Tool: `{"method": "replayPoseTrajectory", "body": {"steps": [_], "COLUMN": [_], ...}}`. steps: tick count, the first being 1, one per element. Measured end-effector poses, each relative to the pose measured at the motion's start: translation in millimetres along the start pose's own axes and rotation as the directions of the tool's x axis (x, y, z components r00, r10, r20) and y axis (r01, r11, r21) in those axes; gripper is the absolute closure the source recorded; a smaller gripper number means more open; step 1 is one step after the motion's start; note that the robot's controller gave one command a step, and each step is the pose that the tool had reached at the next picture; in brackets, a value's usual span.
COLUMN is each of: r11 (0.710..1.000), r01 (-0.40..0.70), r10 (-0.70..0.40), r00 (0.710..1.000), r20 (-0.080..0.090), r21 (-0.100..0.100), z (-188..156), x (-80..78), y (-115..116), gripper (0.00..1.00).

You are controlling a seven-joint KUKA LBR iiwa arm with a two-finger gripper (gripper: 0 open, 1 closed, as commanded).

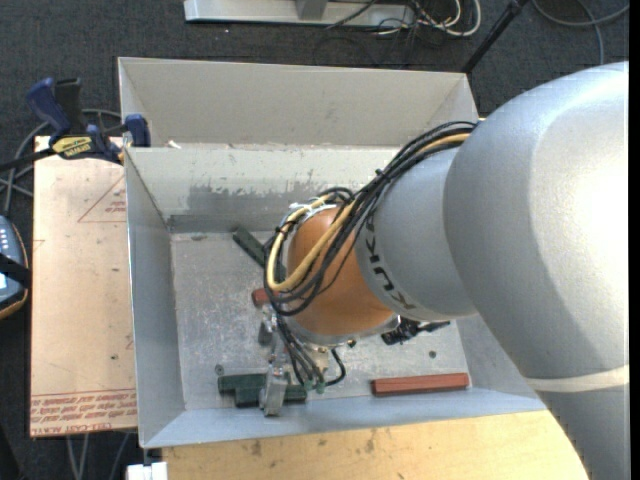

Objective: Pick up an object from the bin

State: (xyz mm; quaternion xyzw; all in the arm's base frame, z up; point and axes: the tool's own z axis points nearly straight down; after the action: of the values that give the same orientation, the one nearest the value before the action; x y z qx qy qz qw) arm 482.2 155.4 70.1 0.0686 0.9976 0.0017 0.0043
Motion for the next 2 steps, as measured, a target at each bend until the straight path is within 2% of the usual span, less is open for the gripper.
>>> {"method": "replayPoseTrajectory", "body": {"steps": [1,2], "r11": [1.000,0.999], "r01": [0.003,0.052], "r10": [-0.003,-0.052], "r00": [1.000,0.999], "r20": [-0.012,0.000], "r21": [0.003,-0.001], "z": [-2.8,-131.7], "x": [2.1,-2.5], "y": [0.1,7.9], "gripper": [1.00,1.00]}}
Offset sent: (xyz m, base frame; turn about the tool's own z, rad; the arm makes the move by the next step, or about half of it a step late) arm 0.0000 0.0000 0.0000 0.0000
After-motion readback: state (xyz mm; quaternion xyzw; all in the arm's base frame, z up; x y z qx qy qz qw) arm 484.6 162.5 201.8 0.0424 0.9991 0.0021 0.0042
